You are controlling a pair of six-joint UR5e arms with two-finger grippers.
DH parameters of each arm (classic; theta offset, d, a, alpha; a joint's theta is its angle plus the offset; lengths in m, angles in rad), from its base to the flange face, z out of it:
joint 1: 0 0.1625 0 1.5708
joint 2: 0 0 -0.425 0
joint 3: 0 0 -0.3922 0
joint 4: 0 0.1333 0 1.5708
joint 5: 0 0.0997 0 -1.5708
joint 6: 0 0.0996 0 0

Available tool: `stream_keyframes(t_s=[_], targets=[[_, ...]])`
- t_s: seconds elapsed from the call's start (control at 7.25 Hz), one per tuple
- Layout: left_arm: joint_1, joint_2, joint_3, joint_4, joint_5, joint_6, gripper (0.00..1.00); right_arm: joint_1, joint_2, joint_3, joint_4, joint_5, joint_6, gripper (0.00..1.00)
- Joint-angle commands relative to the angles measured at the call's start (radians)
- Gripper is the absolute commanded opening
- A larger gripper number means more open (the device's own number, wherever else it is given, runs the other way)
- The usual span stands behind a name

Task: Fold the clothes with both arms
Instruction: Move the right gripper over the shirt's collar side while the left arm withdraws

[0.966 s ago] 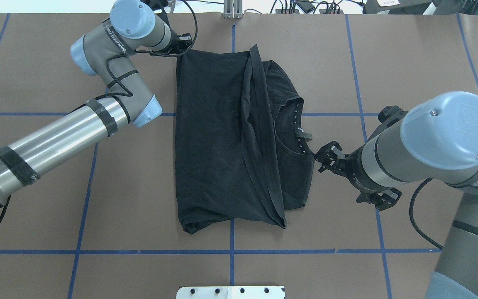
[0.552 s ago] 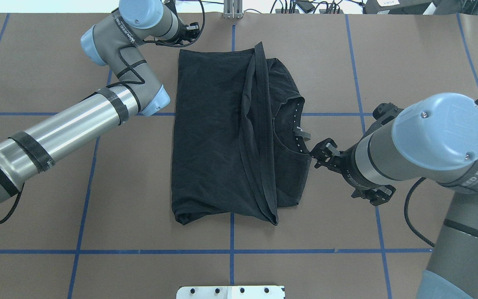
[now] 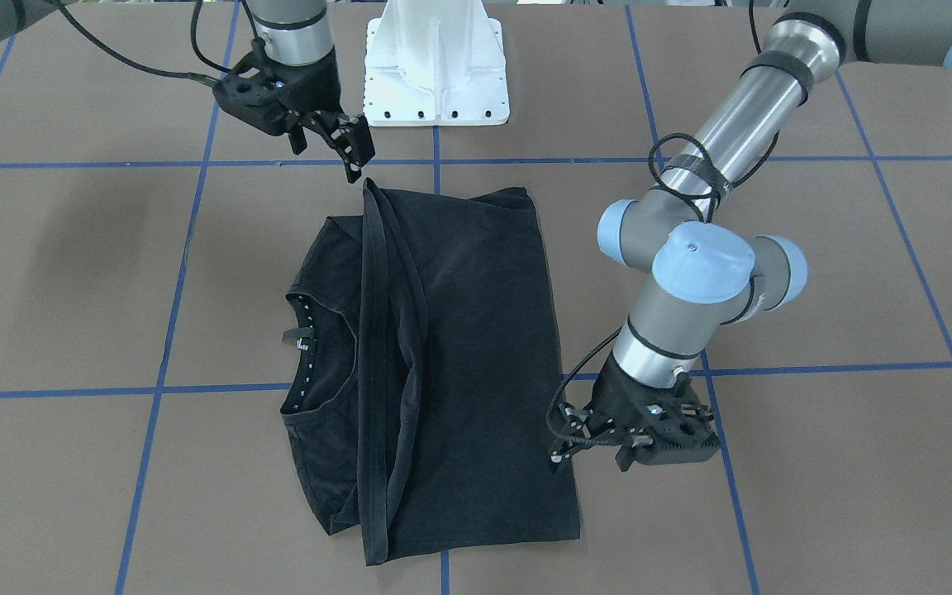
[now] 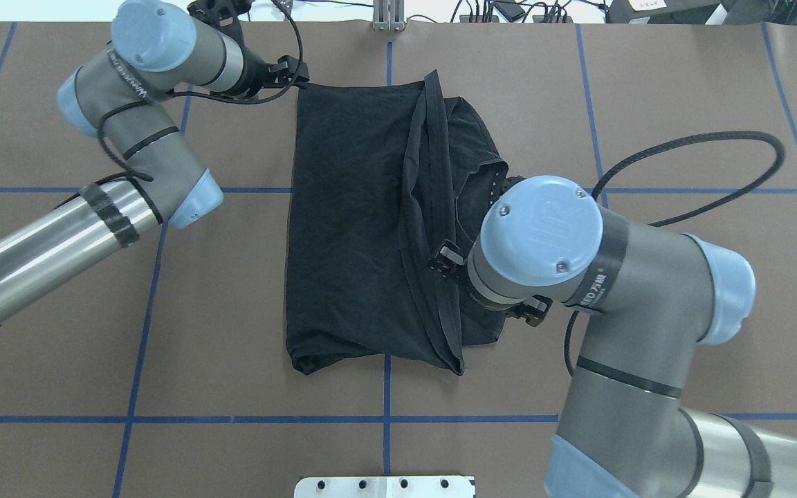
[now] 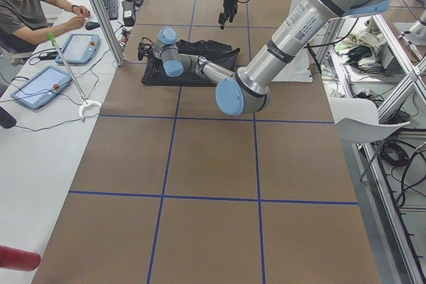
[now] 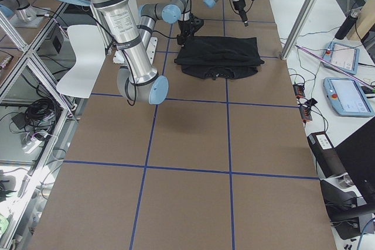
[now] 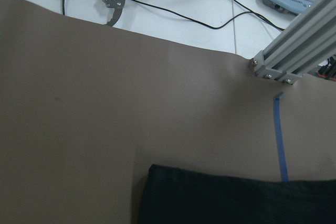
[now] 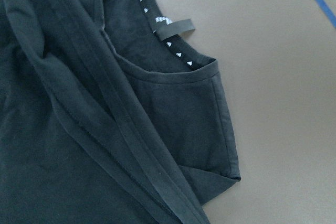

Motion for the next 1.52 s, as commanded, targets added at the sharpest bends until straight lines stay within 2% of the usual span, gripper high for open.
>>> stream_keyframes(t_s=[0.0,0.14,0.28,0.41,0.55,0.69,0.97,1.38], targets=[[-0.002,0.207,-0.267,0.03,-0.04,0.007,1.0,-0.073,0.04,-0.118,0.0,-0.038,-0.358,0.88],[-0.001,0.249,-0.337,0.071,-0.041,0.007,1.0,-0.081,0.052,-0.152,-0.003,-0.043,-0.528,0.76],[-0.001,0.254,-0.346,0.082,-0.038,0.005,1.0,-0.09,0.054,-0.179,-0.003,-0.042,-0.716,0.69],[-0.001,0.254,-0.348,0.082,-0.037,0.005,1.0,-0.098,0.055,-0.199,-0.003,-0.039,-0.823,0.59],[-0.001,0.254,-0.348,0.082,-0.035,0.004,1.0,-0.101,0.054,-0.215,-0.003,-0.037,-0.888,0.55],[-0.001,0.254,-0.348,0.082,-0.035,0.002,1.0,-0.104,0.055,-0.243,0.0,-0.034,-0.928,0.54],[-0.001,0.255,-0.348,0.084,-0.034,-0.002,1.0,-0.113,0.06,-0.248,0.0,-0.034,-0.942,0.42],[-0.001,0.255,-0.354,0.084,-0.034,-0.007,1.0,-0.136,0.057,-0.249,0.0,-0.04,-0.941,0.4]])
